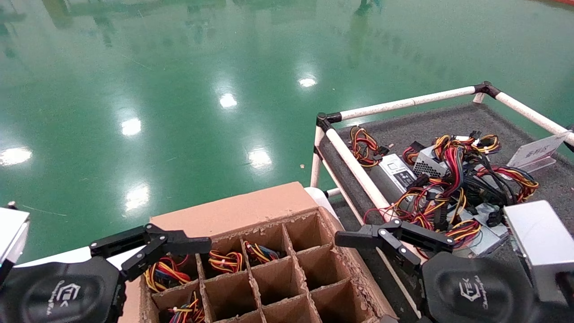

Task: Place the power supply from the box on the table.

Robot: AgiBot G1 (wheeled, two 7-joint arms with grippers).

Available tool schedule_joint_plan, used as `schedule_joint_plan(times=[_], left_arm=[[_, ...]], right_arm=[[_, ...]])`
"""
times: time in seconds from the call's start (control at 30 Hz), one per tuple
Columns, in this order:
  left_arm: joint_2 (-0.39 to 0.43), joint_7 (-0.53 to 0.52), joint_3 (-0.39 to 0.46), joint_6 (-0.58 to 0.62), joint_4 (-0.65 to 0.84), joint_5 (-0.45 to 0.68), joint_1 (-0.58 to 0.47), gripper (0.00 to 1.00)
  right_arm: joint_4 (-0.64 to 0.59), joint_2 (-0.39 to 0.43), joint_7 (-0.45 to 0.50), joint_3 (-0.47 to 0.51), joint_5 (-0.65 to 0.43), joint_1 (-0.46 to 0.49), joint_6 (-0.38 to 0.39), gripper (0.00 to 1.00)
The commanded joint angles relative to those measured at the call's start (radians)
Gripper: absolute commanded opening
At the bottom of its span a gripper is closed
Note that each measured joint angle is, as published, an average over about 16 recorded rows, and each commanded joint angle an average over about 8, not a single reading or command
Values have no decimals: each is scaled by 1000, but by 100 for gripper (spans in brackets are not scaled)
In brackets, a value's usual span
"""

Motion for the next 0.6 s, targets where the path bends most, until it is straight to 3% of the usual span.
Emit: schedule_joint_plan(times=[0.03,0.13,0.17,0.6], left_arm=[[0,0,0,0,0,0,0,46],[0,0,0,0,0,0,0,8],[0,0,0,0,0,0,0,2],[0,0,0,0,0,0,0,0]], right_arm=[[0,0,0,0,0,0,0,100],[0,0,0,0,0,0,0,100],[0,0,0,0,0,0,0,100],[0,0,0,0,0,0,0,100]])
